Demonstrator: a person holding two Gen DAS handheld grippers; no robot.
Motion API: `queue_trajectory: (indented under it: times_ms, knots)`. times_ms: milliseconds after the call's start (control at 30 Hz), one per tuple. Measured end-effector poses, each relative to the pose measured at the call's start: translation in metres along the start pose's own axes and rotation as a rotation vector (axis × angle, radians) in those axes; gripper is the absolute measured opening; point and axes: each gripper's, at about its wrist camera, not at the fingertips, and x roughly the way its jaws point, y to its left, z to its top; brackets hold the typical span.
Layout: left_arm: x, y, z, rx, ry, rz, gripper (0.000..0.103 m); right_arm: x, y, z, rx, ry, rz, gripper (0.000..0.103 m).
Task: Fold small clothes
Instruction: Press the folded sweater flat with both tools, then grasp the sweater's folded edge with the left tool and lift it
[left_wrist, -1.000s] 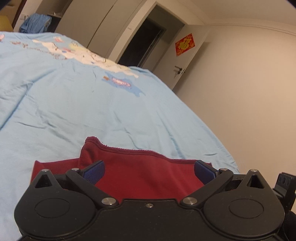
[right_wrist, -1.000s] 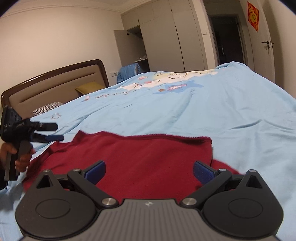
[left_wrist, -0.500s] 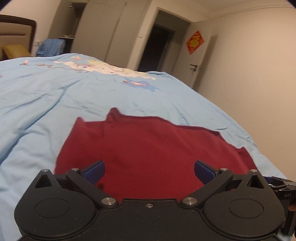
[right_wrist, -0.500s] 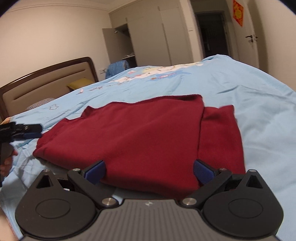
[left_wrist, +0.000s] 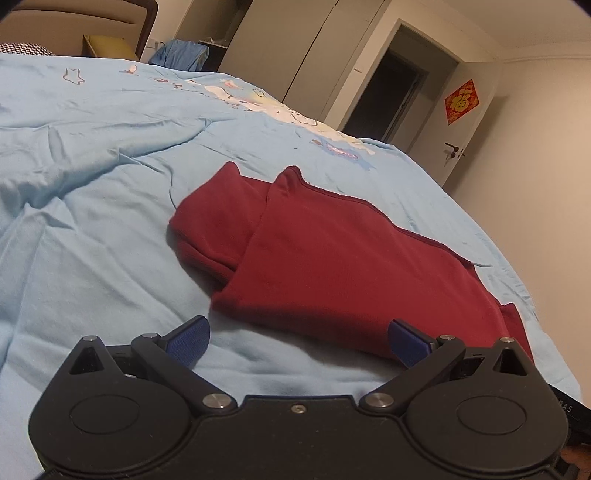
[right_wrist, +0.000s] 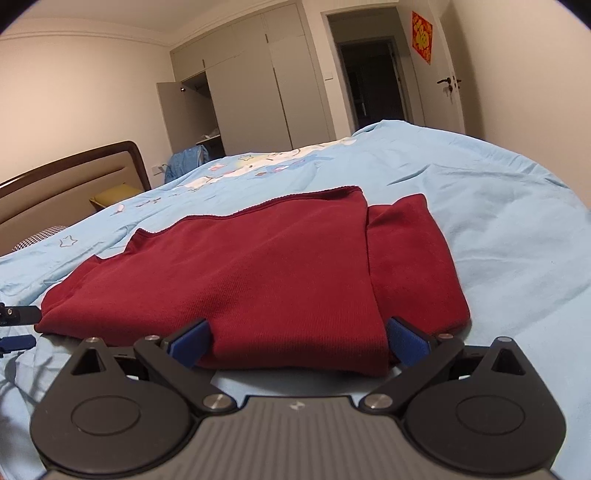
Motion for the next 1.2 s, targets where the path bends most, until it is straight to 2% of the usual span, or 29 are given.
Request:
queue_trajectory:
  times_ms: [133,200,333,433,533,600,767,1200]
  knots:
    - [0.001,-0.006,-0.003,-0.004,0.007,-0.021,0.102,-0.009,0.004,0.003,0.049,-0.022,-0.045,0.103]
    - [0.001,-0.006,-0.004,-0.012,0.006,-0.023,0.102,-0.015,0.01,0.009,0.067,-0.064,-0.063,0.103]
    - [0.001,-0.006,-0.004,-0.028,0.005,-0.023,0.102,-0.009,0.031,0.027,0.013,-0.12,-0.085,0.103]
    - [0.0,-0.005,-0.005,-0.031,0.005,-0.025,0.102,0.016,0.048,0.04,-0.024,-0.087,-0.119,0.103]
    - [0.0,-0.004,-0.004,-0.04,0.004,-0.027,0.102,0.045,0.061,0.043,-0.032,-0.03,-0.102,0.103]
    - [-0.001,-0.003,-0.005,-0.044,0.005,-0.028,0.102,0.061,0.068,0.041,-0.026,0.008,-0.075,0.103]
    - [-0.002,-0.004,-0.006,-0.044,0.005,-0.026,0.102,0.083,0.081,0.028,-0.099,0.047,-0.123,0.103]
    - [-0.002,-0.011,-0.011,-0.002,0.002,0.003,0.102,0.086,0.075,0.016,-0.1,0.014,-0.112,0.103]
